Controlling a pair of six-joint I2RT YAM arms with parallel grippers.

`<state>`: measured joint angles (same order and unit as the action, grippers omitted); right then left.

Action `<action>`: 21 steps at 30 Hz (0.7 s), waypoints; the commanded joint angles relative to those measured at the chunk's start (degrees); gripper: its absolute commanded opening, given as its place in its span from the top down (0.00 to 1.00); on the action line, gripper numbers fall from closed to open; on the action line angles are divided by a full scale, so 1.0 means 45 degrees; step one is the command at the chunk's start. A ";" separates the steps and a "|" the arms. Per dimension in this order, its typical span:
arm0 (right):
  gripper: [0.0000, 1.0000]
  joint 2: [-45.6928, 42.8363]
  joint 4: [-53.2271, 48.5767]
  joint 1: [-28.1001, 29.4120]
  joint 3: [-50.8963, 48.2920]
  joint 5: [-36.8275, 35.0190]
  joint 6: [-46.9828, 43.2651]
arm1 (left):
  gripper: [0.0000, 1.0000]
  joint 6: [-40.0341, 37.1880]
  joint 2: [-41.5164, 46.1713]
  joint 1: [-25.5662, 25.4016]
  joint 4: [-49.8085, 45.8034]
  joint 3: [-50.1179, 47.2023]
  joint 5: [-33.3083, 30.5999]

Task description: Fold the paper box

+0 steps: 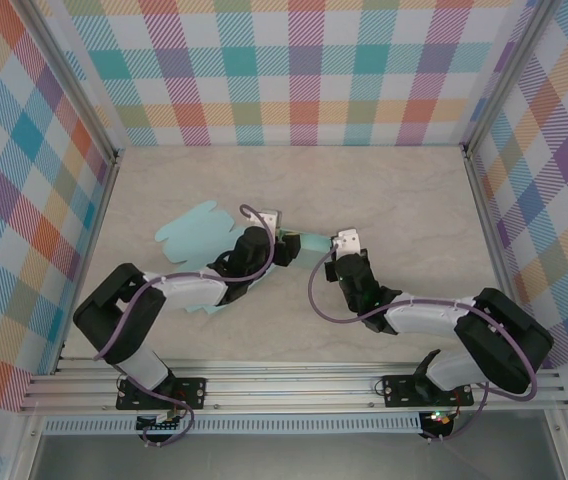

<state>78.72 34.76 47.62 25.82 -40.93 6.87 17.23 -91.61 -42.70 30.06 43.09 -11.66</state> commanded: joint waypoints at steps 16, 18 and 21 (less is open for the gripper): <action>1.00 0.0437 -0.0206 0.0371 0.0233 0.0421 -0.0569 | 0.12 0.3639 0.2718 0.0480 -0.5803 0.1803 -0.0471; 1.00 0.0418 -0.0223 0.0410 0.0239 0.0414 -0.0604 | 0.13 0.3794 0.2533 0.0501 -0.6428 0.1974 -0.0563; 1.00 0.0437 -0.0303 0.0444 0.0251 0.0404 -0.0629 | 0.15 0.4004 0.2178 0.0514 -0.6579 0.1789 -0.0447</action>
<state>79.61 35.16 48.97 26.37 -39.94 5.06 32.91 -80.29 -40.95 5.39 50.54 -14.04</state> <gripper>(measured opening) 0.062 0.856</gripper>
